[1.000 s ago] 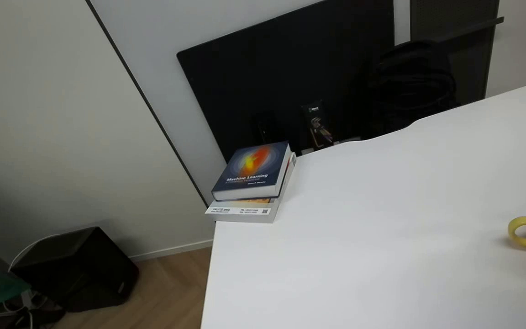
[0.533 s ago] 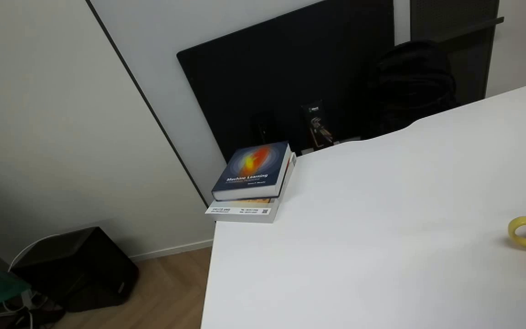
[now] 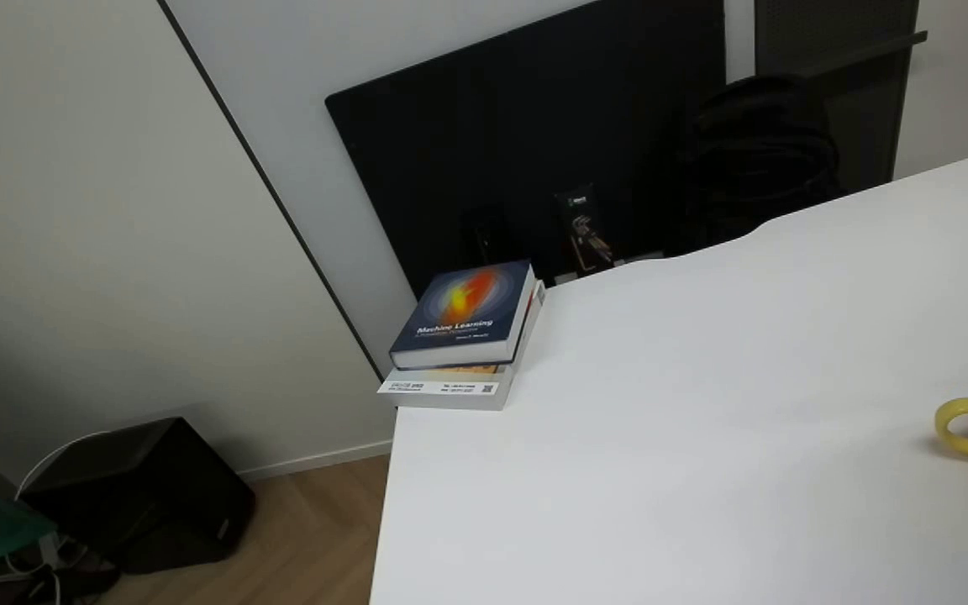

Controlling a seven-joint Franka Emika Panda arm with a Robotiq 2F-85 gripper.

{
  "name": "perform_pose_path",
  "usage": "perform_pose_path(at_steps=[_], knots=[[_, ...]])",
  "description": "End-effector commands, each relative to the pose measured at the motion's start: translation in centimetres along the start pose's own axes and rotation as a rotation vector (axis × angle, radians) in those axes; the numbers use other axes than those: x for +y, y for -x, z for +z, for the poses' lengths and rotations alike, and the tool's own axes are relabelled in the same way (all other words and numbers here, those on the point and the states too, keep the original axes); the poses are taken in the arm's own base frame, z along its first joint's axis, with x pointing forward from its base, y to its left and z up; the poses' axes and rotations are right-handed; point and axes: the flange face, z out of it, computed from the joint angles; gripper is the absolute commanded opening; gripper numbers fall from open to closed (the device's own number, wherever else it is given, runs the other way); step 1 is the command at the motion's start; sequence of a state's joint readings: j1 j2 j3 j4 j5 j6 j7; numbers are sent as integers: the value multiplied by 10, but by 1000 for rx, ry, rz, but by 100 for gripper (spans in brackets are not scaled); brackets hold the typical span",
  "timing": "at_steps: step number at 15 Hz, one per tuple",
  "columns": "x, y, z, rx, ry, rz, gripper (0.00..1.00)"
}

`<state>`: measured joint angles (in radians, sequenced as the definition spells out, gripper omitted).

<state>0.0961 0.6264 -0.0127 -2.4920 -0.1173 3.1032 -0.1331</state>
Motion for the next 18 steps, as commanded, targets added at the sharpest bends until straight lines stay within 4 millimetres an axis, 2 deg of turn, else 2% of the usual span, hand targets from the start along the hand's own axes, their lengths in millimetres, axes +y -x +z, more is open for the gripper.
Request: perform_pose_path(at_steps=[1, 4, 12, 18], knots=[[13, -8, -14, -26, 15, 41, 6], [27, -10, -25, -41, 47, 57, 6], [72, -9, -72, -83, 158, 99, 6], [90, -22, -117, -44, 278, 120, 6]])
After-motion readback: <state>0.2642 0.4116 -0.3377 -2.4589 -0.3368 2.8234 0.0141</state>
